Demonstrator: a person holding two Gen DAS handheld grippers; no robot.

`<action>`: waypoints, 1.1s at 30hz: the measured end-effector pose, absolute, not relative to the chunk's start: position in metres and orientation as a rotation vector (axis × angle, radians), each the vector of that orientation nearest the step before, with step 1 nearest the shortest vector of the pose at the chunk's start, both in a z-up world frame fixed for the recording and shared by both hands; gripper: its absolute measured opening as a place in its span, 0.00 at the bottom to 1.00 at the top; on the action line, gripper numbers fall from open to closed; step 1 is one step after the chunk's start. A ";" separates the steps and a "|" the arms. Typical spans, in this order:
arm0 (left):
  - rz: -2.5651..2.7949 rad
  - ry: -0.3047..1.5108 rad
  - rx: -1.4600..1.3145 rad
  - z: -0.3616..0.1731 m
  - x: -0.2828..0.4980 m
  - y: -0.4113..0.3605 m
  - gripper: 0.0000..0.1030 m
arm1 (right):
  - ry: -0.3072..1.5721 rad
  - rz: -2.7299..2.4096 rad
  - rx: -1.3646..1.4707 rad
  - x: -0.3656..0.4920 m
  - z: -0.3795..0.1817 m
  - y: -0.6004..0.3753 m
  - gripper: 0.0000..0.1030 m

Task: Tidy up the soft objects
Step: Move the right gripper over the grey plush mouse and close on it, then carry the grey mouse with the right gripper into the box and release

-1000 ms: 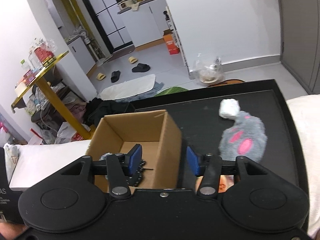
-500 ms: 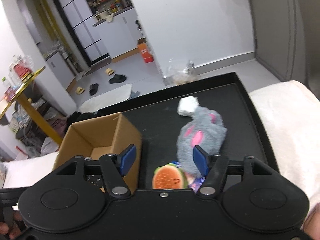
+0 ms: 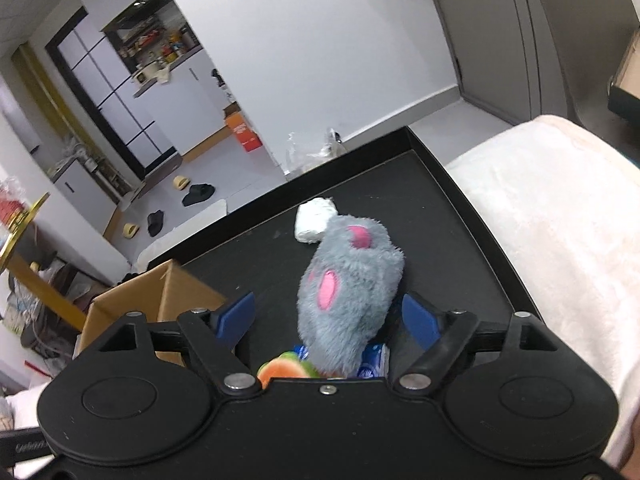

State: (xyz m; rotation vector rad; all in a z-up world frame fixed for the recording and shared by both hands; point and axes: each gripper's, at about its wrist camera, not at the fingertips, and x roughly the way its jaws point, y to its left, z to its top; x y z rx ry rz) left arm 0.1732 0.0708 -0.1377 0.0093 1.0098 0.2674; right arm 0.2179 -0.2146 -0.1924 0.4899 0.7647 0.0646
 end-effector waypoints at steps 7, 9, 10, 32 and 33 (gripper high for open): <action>0.288 1.026 0.052 -0.140 0.185 0.065 0.57 | 0.812 0.037 0.522 0.242 -0.214 -0.220 0.82; 0.284 1.030 0.073 -0.141 0.189 0.062 0.58 | 0.819 0.030 0.525 0.247 -0.220 -0.220 0.82; 0.286 1.030 0.082 -0.142 0.191 0.061 0.58 | 0.823 0.027 0.518 0.249 -0.223 -0.220 0.82; 0.290 1.020 0.163 -0.134 0.194 0.046 0.58 | 0.756 0.131 0.421 0.229 -0.200 -0.209 0.31; 0.293 1.013 0.157 -0.131 0.194 0.047 0.58 | 0.749 0.140 0.417 0.228 -0.195 -0.208 0.31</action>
